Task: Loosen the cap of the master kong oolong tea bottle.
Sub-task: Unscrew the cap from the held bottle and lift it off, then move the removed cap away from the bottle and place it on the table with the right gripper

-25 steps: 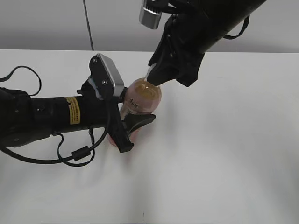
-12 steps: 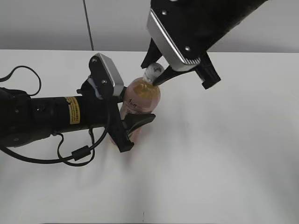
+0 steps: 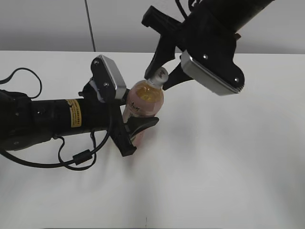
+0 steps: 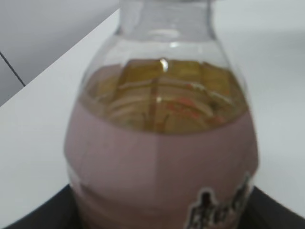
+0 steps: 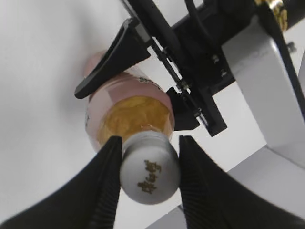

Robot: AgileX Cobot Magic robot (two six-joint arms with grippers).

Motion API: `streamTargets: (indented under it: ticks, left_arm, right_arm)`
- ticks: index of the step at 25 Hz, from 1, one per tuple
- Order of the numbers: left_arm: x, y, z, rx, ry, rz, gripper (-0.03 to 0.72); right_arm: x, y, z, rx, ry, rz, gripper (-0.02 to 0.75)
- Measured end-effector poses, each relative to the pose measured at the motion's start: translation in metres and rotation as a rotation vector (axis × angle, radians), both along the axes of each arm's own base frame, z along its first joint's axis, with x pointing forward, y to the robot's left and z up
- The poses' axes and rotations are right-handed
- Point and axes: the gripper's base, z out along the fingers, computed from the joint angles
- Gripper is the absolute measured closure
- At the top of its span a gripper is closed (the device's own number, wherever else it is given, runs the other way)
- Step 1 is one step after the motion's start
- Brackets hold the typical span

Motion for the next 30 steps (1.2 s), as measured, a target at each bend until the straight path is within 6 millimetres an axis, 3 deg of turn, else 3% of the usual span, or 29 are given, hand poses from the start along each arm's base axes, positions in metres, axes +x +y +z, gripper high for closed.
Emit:
streamTargets:
  ticks: [5,14,19,24,30]
  left_arm:
    - [0.0,0.0,0.0,-0.003,-0.001,-0.001,0.284]
    - [0.0,0.0,0.0,-0.005,0.0,-0.006,0.284]
    - [0.0,0.0,0.0,-0.008,0.0,-0.004,0.284]
    - [-0.001,-0.001,0.0,-0.003,-0.006,-0.016,0.284]
    - [-0.002,-0.002,0.001,-0.03,-0.01,-0.024,0.284]
  right_arm:
    - [0.0,0.001,0.003,-0.02,-0.103,0.134,0.462]
    - [0.0,0.002,0.005,-0.016,-0.113,0.15,0.462]
    - [-0.003,0.001,0.014,0.028,-0.05,0.04,0.462]
    - [-0.013,-0.005,0.041,0.124,-0.004,-0.066,0.463]
    - [-0.006,-0.03,0.054,0.207,0.159,-0.33,0.463]
